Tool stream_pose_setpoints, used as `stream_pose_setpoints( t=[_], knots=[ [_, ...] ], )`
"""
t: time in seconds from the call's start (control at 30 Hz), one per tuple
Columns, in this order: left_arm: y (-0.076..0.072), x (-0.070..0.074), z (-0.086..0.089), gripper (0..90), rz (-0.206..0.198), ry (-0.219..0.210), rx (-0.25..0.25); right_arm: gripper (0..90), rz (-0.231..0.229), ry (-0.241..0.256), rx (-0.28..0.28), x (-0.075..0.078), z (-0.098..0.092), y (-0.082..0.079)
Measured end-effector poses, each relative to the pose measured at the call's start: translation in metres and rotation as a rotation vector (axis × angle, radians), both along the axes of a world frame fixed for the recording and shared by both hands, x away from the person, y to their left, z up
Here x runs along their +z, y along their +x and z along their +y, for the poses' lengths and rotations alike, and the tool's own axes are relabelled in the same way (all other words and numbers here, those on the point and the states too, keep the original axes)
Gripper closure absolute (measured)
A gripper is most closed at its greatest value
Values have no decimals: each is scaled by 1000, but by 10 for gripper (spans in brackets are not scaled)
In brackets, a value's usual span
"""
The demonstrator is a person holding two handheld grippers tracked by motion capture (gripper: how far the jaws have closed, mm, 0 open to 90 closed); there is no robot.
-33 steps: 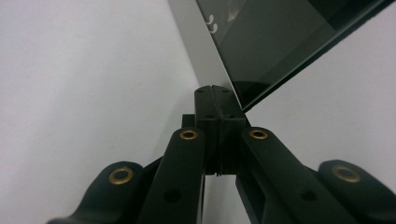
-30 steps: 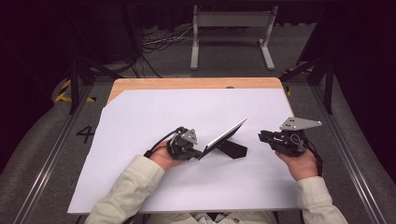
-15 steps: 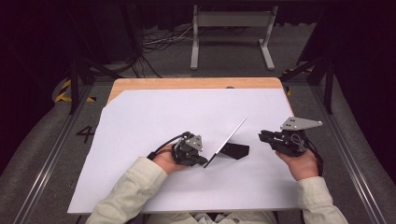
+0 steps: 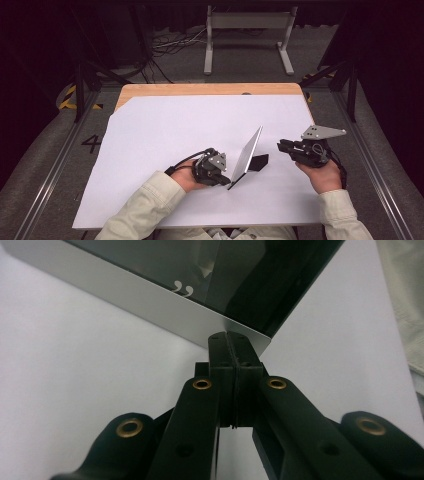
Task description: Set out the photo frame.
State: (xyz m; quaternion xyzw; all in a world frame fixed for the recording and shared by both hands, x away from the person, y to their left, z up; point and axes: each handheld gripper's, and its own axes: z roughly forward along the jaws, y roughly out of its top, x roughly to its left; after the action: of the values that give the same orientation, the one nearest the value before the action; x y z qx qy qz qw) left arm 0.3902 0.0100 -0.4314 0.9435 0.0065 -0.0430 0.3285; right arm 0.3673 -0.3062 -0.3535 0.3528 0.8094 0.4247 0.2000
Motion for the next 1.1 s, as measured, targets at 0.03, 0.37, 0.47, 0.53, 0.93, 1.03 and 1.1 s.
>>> stream_pose_setpoints(
  t=[0.03,0.37,0.47,0.53,0.93,1.03,1.1],
  knots=[
    [-1,0,-1,900,-1,2,-7,773,-1,2,0,0,0,0],
    [-12,-3,-21,900,24,0,-63,773,-8,5,-11,3,-4,-1],
    [-14,-3,-27,900,26,-1,-73,772,-10,8,-13,4,-5,-2],
    [-16,-4,-30,900,29,-1,-79,771,-11,10,-14,5,-5,-2],
    [-21,-4,-49,900,19,-3,-114,762,-7,20,-49,7,-16,-11],
    [-21,-4,-54,900,21,-7,-118,755,-4,25,-64,6,-21,-15],
    [-19,-4,-60,900,23,-14,-126,752,-1,25,-77,6,-24,-18]
  ],
)
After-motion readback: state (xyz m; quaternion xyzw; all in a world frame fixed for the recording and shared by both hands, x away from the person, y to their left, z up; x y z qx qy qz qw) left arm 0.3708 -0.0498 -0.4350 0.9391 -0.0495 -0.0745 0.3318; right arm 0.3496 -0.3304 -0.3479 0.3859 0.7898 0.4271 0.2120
